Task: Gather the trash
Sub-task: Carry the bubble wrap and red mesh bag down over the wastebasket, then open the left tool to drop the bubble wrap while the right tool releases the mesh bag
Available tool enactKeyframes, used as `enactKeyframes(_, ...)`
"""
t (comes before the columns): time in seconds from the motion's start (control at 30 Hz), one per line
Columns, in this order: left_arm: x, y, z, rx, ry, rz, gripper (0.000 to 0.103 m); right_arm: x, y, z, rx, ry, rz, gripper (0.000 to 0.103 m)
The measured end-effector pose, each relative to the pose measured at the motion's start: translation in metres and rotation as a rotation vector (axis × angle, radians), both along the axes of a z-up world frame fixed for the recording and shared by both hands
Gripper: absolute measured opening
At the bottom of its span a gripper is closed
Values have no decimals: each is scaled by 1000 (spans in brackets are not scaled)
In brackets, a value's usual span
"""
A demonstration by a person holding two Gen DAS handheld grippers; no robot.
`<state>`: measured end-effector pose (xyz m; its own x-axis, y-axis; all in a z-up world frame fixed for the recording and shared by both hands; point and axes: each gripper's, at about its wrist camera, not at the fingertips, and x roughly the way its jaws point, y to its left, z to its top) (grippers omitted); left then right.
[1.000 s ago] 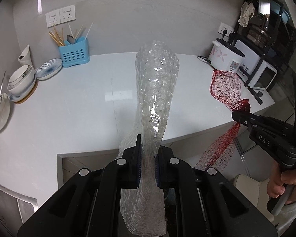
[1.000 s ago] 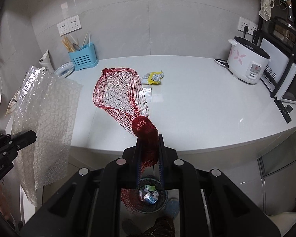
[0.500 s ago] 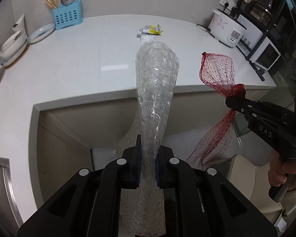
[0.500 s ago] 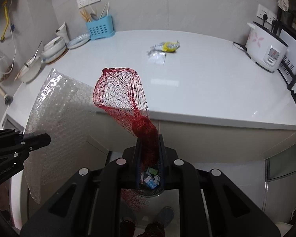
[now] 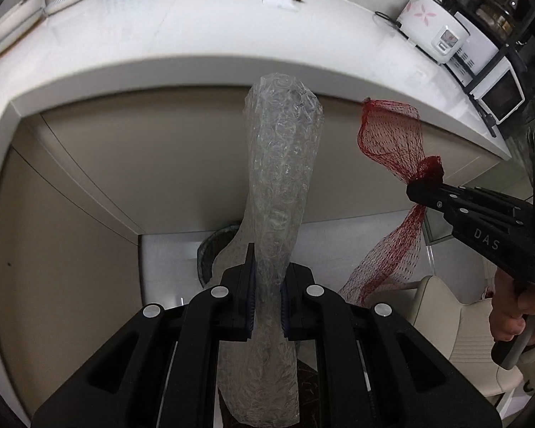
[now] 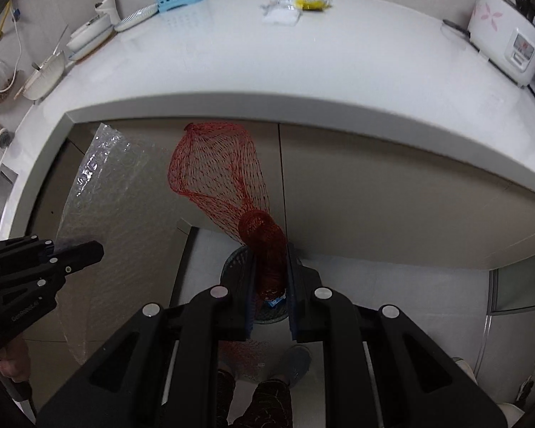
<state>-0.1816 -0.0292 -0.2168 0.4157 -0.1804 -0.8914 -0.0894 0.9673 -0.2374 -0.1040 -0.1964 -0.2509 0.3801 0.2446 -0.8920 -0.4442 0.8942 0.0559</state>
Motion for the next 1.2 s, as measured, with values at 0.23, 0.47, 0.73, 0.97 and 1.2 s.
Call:
enactKeyframes(0.23, 7, 1, -108, -40, 10, 20, 10, 19, 1, -96, -9, 36, 9, 13)
enactKeyframes(0.47, 17, 5, -223, -61, 15, 21, 10, 42, -4, -217, 3, 92, -12, 13)
enactKeyframes(0.73, 41, -2, -340, -63, 55, 9, 10, 60, -7, -325, 18, 127, -34, 13)
enactKeyframes(0.97, 56, -17, -403, -59, 88, -18, 10, 75, -2, -377, 20, 139, -44, 13)
enactKeyframes(1.2, 67, -22, -433, -57, 95, -59, 10, 86, -3, -400, 47, 149, -61, 13)
